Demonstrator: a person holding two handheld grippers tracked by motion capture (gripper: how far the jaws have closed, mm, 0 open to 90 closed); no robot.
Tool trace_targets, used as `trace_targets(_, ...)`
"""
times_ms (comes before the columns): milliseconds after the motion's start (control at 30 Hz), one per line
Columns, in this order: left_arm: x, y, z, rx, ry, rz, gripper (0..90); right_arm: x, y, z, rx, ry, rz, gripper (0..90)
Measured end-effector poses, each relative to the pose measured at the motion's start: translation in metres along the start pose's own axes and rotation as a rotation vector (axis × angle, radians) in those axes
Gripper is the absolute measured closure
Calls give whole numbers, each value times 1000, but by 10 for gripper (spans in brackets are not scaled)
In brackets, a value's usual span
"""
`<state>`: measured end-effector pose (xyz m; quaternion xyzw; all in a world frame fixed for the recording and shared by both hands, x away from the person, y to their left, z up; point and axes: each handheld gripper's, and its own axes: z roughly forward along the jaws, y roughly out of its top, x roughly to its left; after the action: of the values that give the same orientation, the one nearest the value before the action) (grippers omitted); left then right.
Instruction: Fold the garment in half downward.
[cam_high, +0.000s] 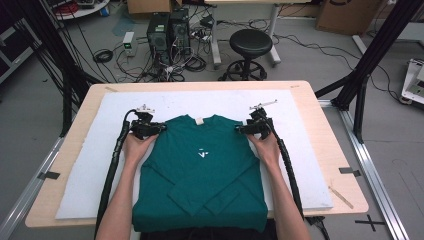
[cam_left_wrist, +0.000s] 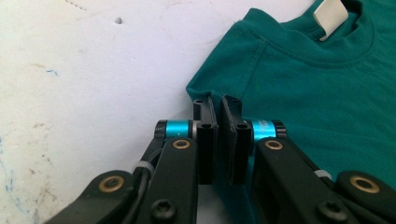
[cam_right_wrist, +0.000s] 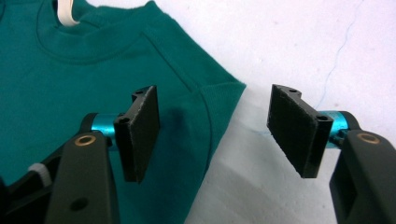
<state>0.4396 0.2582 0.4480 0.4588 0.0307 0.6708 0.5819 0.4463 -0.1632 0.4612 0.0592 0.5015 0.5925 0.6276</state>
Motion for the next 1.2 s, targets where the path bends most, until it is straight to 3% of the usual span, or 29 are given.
trace_targets(100,0,0,0,-1,1,1,849,2,-1,4,13,-5,-12,355)
trace_targets(200,0,0,0,-1,1,1,849,5,-1,4,14,-33,-26,403)
trace_targets(233,0,0,0,-2,2,2,849,5,-1,5,12,-58,-39,470)
trace_targets(467,0,0,0,0,3,7,848,13,-1,7,10,-118,-65,521)
trace_targets(733,-1,0,0,-2,8,15,848,15,-1,8,4,-106,-44,483)
trace_targets(800,-1,0,0,-1,10,18,848,16,0,7,10,-118,-53,520)
trace_targets(833,-2,0,0,-1,11,18,848,17,-1,7,8,-105,-50,586)
trace_targets(1000,-2,-1,0,-5,13,22,848,19,-1,8,6,-109,-67,642)
trace_targets(1200,-2,-1,0,-5,12,16,848,18,-1,8,0,-78,-72,778)
